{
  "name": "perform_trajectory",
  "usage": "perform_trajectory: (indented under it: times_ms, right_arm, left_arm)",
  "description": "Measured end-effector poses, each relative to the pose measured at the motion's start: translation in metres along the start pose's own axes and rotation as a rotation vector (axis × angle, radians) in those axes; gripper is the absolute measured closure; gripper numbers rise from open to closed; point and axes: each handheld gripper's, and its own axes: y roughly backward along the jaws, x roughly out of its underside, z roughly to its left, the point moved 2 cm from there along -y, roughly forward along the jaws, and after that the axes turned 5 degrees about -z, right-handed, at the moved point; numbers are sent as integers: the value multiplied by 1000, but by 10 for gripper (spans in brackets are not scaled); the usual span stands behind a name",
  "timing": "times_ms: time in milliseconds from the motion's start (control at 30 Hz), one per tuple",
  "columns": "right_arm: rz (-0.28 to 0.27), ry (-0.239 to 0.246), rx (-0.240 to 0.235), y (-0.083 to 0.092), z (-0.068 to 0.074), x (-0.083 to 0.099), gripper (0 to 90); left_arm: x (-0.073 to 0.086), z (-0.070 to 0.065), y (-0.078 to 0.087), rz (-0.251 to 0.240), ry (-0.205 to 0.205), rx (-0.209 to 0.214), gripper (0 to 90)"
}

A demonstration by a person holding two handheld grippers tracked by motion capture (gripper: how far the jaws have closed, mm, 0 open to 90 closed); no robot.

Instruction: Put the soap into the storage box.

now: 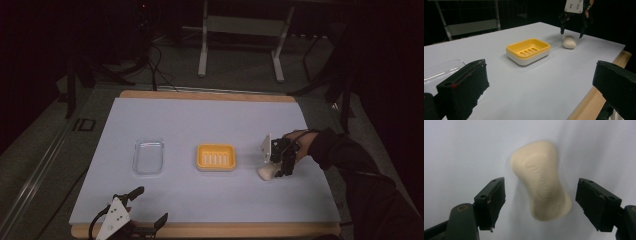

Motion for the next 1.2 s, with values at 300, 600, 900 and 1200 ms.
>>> perform_trajectory:
  times_ms: [300,600,900,1200]
  right_arm:
    - [36,37,-11,-13,0,0,313]
    - [49,76,-18,-24,-2,-3,335]
    - [75,79,-38,-28,-5,-1,374]
    - [29,60,-68,-32,-7,5,488]
  left_arm:
    - [1,-1,0,-2,1,0,2]
    - [1,-1,0,-9,7,1,2]
    - [2,-2,0,-8,7,3,2]
    - [2,-2,1,-14,8,6,2]
